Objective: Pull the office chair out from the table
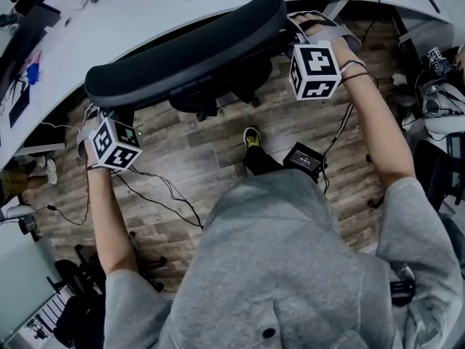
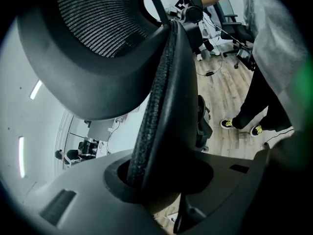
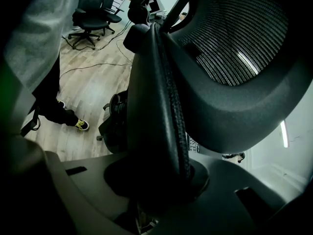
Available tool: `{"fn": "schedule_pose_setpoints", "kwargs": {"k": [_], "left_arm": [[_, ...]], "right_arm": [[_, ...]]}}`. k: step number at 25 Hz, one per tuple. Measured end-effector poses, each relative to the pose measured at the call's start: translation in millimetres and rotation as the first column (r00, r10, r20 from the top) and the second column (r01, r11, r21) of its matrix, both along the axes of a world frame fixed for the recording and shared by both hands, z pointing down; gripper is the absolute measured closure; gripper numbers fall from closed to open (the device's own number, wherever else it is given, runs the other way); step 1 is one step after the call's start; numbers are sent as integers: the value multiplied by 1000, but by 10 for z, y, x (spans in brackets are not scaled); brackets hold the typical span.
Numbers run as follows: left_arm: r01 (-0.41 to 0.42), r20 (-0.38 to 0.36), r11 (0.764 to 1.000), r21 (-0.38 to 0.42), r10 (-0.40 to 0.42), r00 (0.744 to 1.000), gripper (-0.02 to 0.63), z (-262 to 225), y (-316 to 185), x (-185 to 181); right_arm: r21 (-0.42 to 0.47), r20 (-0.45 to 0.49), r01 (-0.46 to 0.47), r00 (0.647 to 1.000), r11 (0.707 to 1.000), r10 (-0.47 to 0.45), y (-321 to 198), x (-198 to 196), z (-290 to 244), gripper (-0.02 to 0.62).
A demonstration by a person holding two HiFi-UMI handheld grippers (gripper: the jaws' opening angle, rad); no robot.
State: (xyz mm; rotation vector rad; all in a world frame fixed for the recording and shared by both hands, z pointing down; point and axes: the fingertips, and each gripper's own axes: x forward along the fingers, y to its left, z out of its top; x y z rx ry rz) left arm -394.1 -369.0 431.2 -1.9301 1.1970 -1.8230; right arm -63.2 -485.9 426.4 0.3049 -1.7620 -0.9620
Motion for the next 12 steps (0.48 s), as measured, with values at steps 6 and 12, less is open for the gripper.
{"fn": "schedule_pose_setpoints", "kwargs": {"k": [6,12], "left_arm": [[-16,-6,1000,8,16,1000,460,-61,398,180],[-19,-19,1000,14,19,1000,460,-78,767,304]], "right_arm": [[0,5,-13,1000,1000,13,438,150,-16,482],[-7,2,-21,1000,1000,21,842,270,-11,482]]}}
